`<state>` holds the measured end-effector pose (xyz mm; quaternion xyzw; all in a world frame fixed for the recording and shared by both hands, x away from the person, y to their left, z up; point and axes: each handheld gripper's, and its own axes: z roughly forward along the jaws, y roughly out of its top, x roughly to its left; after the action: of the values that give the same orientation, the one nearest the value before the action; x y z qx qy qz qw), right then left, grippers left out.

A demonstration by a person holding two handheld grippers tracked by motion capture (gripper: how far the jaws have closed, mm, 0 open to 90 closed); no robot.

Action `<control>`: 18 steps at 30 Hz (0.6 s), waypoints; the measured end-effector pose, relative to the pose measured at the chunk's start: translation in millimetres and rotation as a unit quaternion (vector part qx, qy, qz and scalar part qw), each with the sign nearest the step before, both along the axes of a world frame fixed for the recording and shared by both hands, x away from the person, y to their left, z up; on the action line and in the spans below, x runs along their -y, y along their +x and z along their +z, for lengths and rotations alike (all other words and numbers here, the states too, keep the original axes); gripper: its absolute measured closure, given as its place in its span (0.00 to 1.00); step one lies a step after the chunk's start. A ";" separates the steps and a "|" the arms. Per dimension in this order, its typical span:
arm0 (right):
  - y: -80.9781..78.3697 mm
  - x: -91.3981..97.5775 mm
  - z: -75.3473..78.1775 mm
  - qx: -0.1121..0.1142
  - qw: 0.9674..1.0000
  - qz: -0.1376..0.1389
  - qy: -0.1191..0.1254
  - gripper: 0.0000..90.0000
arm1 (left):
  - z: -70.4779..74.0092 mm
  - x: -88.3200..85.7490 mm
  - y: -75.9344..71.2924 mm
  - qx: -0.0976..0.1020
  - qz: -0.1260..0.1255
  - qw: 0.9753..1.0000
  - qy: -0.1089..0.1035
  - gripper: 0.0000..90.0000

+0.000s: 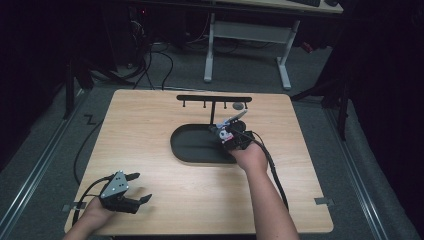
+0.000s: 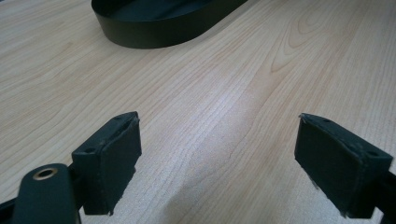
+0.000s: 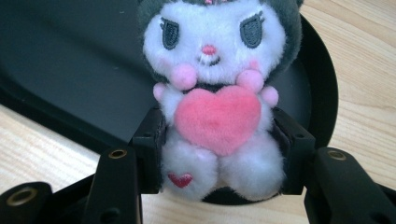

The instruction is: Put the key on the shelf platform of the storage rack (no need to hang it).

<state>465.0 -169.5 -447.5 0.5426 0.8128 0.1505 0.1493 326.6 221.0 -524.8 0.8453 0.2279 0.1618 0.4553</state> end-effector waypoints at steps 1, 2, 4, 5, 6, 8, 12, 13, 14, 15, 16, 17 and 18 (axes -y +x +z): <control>1.8 -0.2 -1.4 -0.001 1.000 -0.001 0.001 0.53 | 0.0 0.0 0.1 0.000 0.000 1.000 0.000 0.17; 3.1 -0.4 -2.5 0.000 1.000 -0.003 0.003 0.53 | 0.0 0.0 0.1 0.000 0.001 1.000 0.000 0.17; 5.0 -0.8 -3.5 -0.002 1.000 -0.006 0.002 0.53 | 0.0 -0.1 0.1 0.000 0.001 1.000 -0.001 0.17; 6.0 -1.4 -4.0 -0.003 1.000 -0.005 0.001 0.53 | 0.0 -0.1 0.1 0.000 0.000 1.000 -0.001 0.17; 6.0 -1.4 -4.0 -0.003 1.000 -0.005 0.001 0.53 | 0.0 -0.1 0.1 0.000 0.000 1.000 -0.001 0.17; 6.5 -2.0 -4.7 -0.002 1.000 -0.005 0.000 0.53 | 0.0 -0.1 0.2 0.000 0.000 1.000 -0.001 0.17; 5.1 -3.6 -8.7 -0.014 1.000 -0.003 -0.011 0.53 | 0.0 -0.1 0.1 0.000 -0.001 1.000 -0.001 0.17; 3.6 -4.5 -10.0 -0.016 1.000 0.001 -0.015 0.53 | 0.0 -0.2 0.2 -0.001 -0.001 1.000 -0.001 0.17; 3.6 -4.5 -10.0 -0.016 1.000 0.001 -0.015 0.53 | 0.0 -0.2 0.2 -0.001 -0.001 1.000 -0.001 0.17; 2.1 -5.2 -11.1 -0.017 1.000 0.006 -0.014 0.53 | 0.1 -0.2 0.3 -0.001 -0.001 1.000 -0.001 0.17; 0.4 -5.5 -11.2 -0.023 1.000 0.011 -0.017 0.53 | 0.0 -0.2 0.4 -0.001 0.000 1.000 -0.001 0.17; -0.8 -5.8 -11.8 -0.024 0.999 0.011 -0.018 0.53 | 0.0 -0.1 0.4 -0.001 0.000 1.000 -0.001 0.17; -3.7 -5.3 -13.0 -0.028 0.999 0.014 -0.020 0.53 | 0.0 0.1 0.2 -0.001 0.000 1.000 0.000 0.17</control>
<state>461.3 -164.2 -460.5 0.5318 0.8271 0.1209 0.1357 326.8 220.9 -524.8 0.8456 0.2278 0.1612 0.4550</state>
